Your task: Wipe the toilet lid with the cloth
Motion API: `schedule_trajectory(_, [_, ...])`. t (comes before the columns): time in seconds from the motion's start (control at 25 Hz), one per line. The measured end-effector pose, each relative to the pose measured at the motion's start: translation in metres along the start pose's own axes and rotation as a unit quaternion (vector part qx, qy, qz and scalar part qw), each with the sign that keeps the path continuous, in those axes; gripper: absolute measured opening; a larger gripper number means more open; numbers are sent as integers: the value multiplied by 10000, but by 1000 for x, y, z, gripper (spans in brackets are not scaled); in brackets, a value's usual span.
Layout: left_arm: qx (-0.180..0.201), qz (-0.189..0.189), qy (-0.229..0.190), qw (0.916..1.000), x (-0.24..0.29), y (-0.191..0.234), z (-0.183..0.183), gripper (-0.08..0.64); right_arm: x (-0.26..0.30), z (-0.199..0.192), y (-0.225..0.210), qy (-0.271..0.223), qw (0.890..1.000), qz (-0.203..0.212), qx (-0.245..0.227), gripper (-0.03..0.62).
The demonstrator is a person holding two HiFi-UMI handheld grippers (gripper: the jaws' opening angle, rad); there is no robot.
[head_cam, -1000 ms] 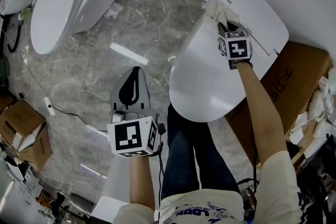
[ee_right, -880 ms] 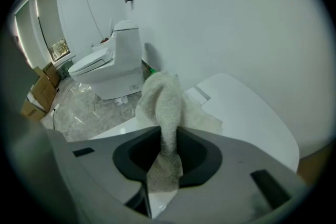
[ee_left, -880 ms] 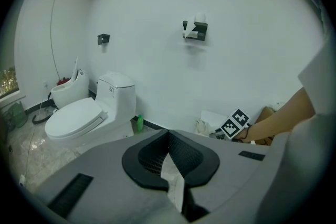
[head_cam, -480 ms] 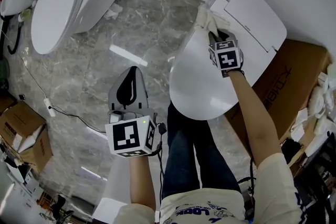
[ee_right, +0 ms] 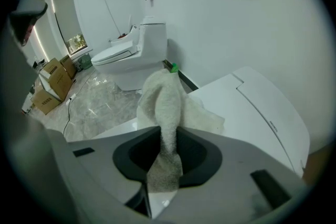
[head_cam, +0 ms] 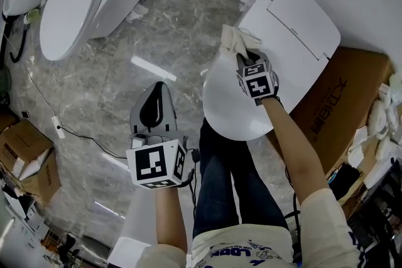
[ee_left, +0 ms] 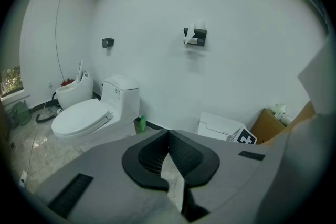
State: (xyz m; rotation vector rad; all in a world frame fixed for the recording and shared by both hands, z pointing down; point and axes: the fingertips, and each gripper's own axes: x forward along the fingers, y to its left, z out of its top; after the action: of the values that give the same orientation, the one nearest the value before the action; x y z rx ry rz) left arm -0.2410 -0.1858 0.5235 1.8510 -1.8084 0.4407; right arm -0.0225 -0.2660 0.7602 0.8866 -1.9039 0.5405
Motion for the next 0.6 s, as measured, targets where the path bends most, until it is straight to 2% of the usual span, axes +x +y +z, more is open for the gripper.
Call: schedule_trajectory(0.6, [-50, 169, -110, 9998, -43, 7, -7, 3, -20, -42, 87, 233, 9969, 522, -546, 83])
